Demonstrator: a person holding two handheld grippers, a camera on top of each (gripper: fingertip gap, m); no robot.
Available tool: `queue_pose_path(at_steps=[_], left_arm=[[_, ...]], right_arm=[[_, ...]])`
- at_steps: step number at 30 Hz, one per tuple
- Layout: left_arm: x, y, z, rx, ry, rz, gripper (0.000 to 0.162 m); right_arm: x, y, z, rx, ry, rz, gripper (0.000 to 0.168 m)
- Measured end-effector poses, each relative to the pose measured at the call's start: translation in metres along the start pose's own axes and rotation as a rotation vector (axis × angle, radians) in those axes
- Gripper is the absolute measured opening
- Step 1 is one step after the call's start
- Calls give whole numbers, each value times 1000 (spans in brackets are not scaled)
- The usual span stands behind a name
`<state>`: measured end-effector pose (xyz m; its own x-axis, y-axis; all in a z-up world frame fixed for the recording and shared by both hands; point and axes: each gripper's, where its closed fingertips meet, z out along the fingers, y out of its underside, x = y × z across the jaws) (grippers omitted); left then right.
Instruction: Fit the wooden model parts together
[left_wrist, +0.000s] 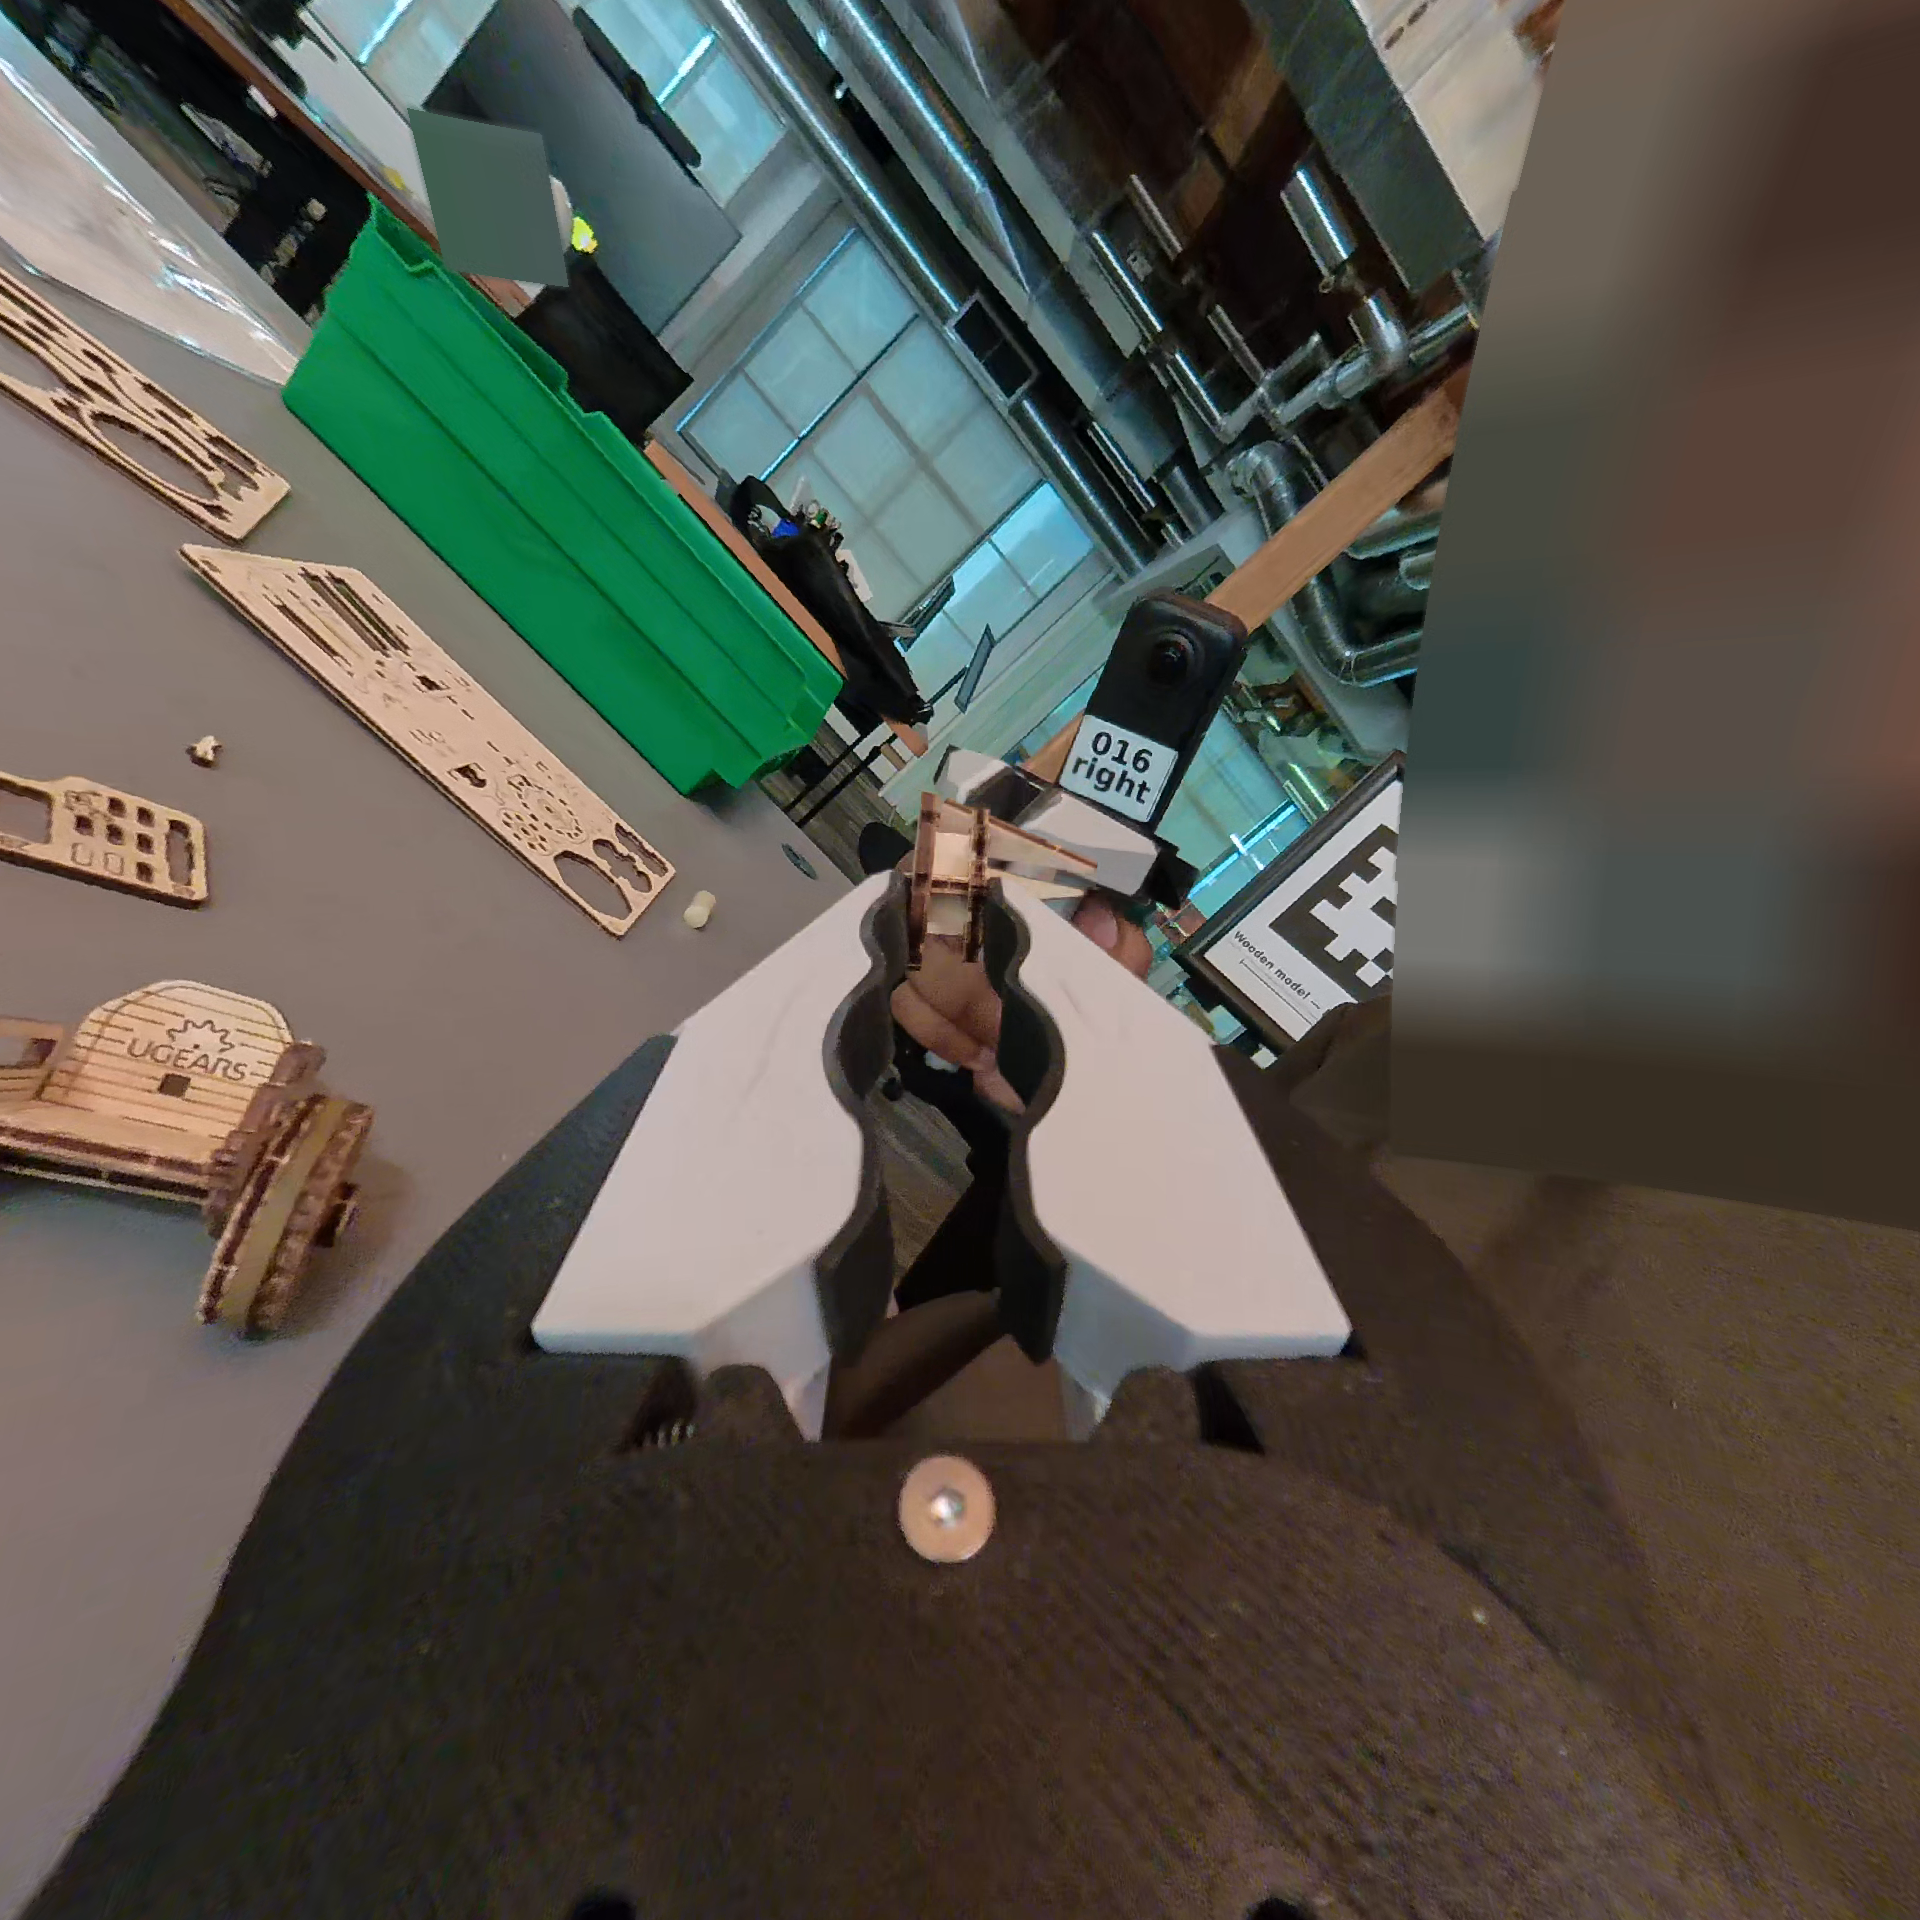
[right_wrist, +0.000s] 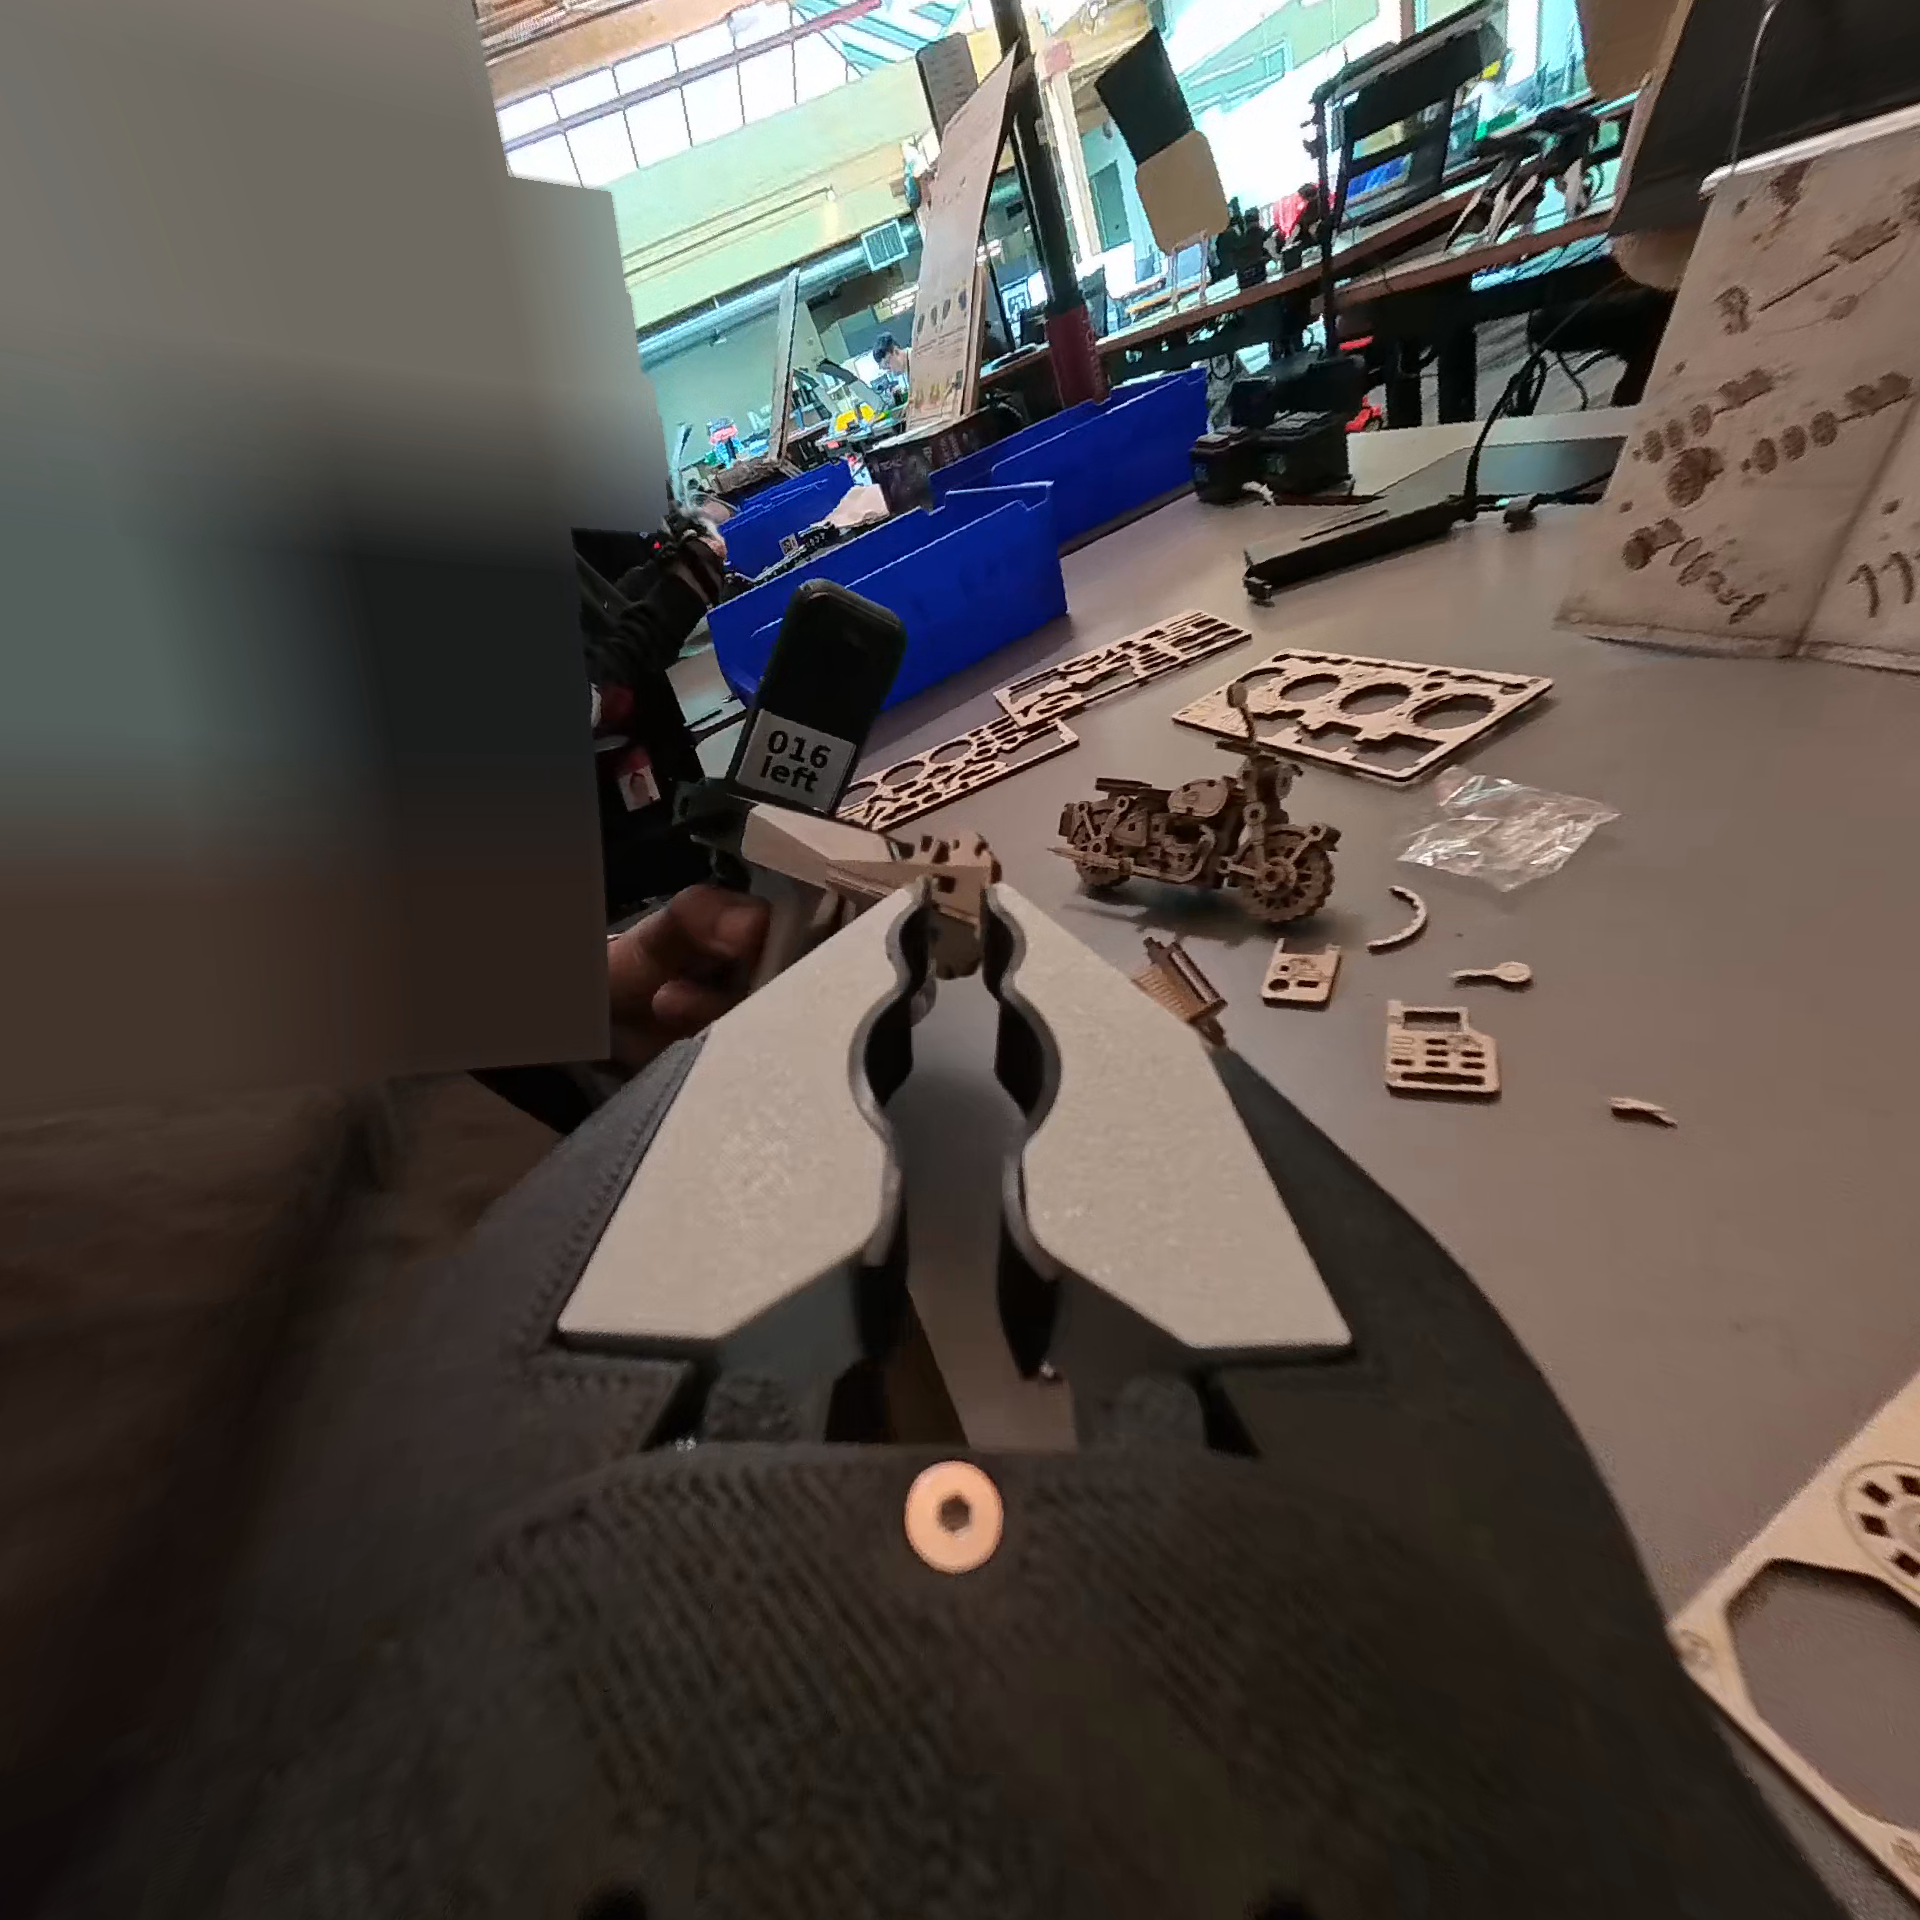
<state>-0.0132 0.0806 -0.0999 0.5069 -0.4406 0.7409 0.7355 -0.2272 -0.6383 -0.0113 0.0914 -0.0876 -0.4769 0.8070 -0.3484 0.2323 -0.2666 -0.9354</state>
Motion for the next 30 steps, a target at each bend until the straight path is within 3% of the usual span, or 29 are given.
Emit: queue_pose_path(at_steps=[17,21,26,30], left_arm=[[3,4,2,-28,-54,135,11],[0,4,2,-30,-79,146,11],[0,4,2,-30,-105,175,11],[-2,4,2,-32,-117,176,11]], right_arm=[[-3,4,2,-1,-64,116,4],[3,-11,-8,82,-68,158,4],[-1,5,3,13,-74,167,7],[4,-9,-6,74,-57,162,7]])
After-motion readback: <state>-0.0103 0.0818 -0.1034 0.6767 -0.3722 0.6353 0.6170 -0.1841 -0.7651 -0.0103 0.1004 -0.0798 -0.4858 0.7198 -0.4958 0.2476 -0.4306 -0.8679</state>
